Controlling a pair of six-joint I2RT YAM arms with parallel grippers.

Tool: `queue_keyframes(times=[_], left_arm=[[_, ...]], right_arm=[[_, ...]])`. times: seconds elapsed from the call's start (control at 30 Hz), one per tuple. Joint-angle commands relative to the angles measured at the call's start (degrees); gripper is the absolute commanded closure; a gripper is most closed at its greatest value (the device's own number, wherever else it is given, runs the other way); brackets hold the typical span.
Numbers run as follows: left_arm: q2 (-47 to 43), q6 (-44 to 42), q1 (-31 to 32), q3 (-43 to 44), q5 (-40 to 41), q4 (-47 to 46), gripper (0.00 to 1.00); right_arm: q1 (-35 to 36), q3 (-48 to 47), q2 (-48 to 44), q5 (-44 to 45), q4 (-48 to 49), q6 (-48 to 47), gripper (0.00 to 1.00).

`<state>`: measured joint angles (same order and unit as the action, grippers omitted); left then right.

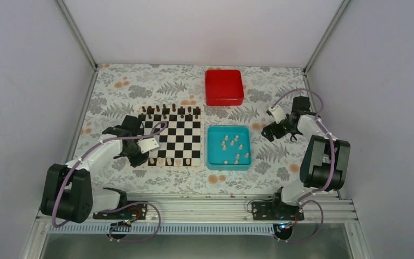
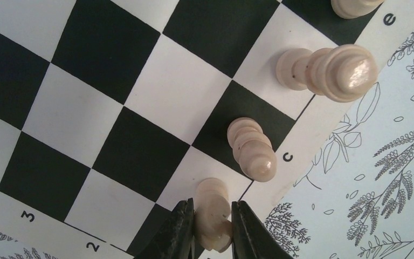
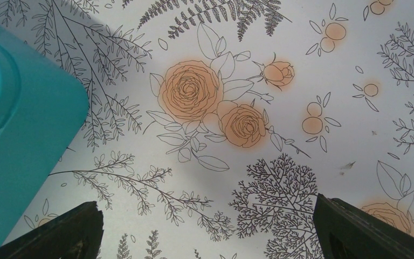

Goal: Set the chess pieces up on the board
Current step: Place the chess piece on the chessboard, then pick up the chess piece from the storage box.

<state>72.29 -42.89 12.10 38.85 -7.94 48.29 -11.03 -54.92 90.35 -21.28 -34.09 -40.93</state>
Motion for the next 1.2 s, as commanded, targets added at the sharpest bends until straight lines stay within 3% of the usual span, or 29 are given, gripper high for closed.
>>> queue_keyframes(times=[0.0, 0.3, 0.5, 0.6, 0.7, 0.9, 1.03, 1.17], left_arm=[[0.22, -0.79, -0.31, 0.71, -0.09, -0.02, 0.82], [-0.43, -1.28, -0.31, 2.31, -0.39, 2.35, 0.69], [-1.74, -1.43, -0.3, 7.67, 0.58, 6.3, 0.68], [-2.06, -2.07, -0.22, 17.62, 1.27, 12.06, 0.67], [0.93, -1.51, 2.36, 32.82, 0.65, 17.24, 0.64], [15.38, 2.53, 18.44, 58.5, 1.86, 19.37, 0.55], [30.27, 2.67, 29.08, 71.39, 3.97, 18.84, 0.54], [41.85, 1.41, 35.65, 81.84, 4.14, 18.72, 0.53]], right_arm=[[-0.99, 0.18, 0.63, -0.06, 0.48, -0.99, 0.0], [-0.97, 0.16, 0.75, -0.09, 0.44, -1.24, 0.0], [-1.08, 0.13, 0.84, -0.28, 0.49, -1.26, 0.0], [-1.13, -0.12, 0.81, -0.27, 0.41, -1.4, 0.0], [-1.12, -0.4, 0.84, -0.51, 0.39, -1.2, 0.0], [-1.41, -0.46, 0.09, -0.37, 0.62, -0.63, 0.0], [-2.06, -0.48, -0.88, -0.44, 1.3, 0.33, 0.0], [-3.01, -0.67, -1.48, -1.09, 1.07, 0.28, 0.0]])
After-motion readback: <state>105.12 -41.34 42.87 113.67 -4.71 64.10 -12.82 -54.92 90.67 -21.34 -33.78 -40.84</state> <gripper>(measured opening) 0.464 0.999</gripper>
